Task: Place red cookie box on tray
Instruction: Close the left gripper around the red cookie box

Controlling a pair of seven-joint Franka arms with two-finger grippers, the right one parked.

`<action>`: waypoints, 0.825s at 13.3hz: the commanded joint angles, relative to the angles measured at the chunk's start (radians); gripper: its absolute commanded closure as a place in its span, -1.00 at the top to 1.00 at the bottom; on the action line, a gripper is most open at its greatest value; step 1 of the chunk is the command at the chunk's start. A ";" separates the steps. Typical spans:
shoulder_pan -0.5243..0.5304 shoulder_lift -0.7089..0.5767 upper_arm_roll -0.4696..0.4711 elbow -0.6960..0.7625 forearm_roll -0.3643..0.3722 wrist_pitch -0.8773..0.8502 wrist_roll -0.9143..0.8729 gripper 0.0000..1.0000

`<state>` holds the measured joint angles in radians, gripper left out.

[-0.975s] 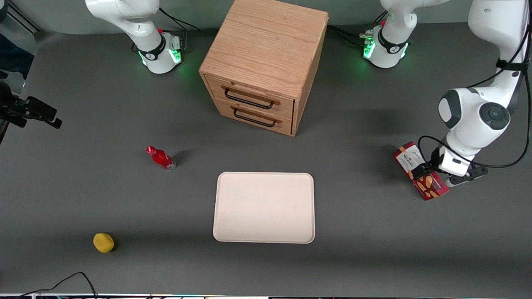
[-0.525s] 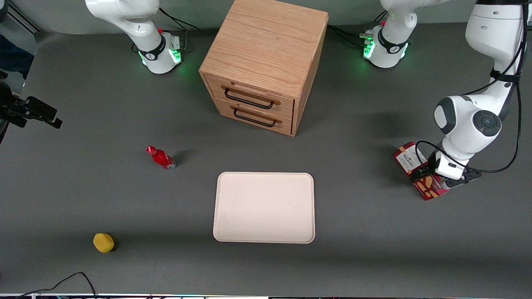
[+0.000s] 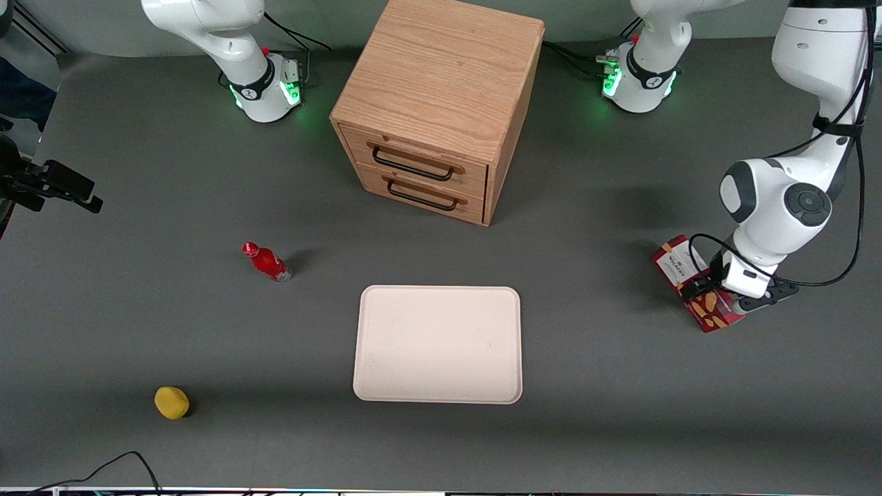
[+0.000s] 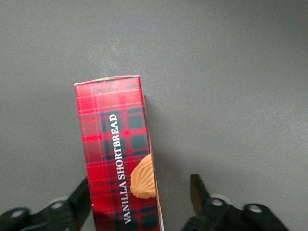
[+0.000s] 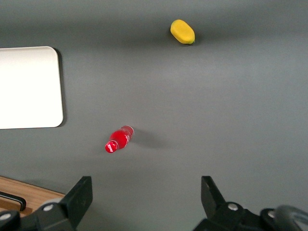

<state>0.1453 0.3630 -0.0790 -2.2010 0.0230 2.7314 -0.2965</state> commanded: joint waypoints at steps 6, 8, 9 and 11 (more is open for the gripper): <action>0.002 -0.090 -0.001 -0.008 0.000 -0.119 -0.003 -1.00; -0.003 -0.165 -0.002 0.001 -0.001 -0.253 -0.010 -1.00; -0.004 -0.205 -0.004 0.013 -0.002 -0.333 -0.012 -1.00; -0.007 -0.274 -0.007 0.068 -0.002 -0.521 -0.010 -1.00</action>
<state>0.1452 0.1871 -0.0834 -2.1606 0.0228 2.3691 -0.2973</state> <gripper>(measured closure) 0.630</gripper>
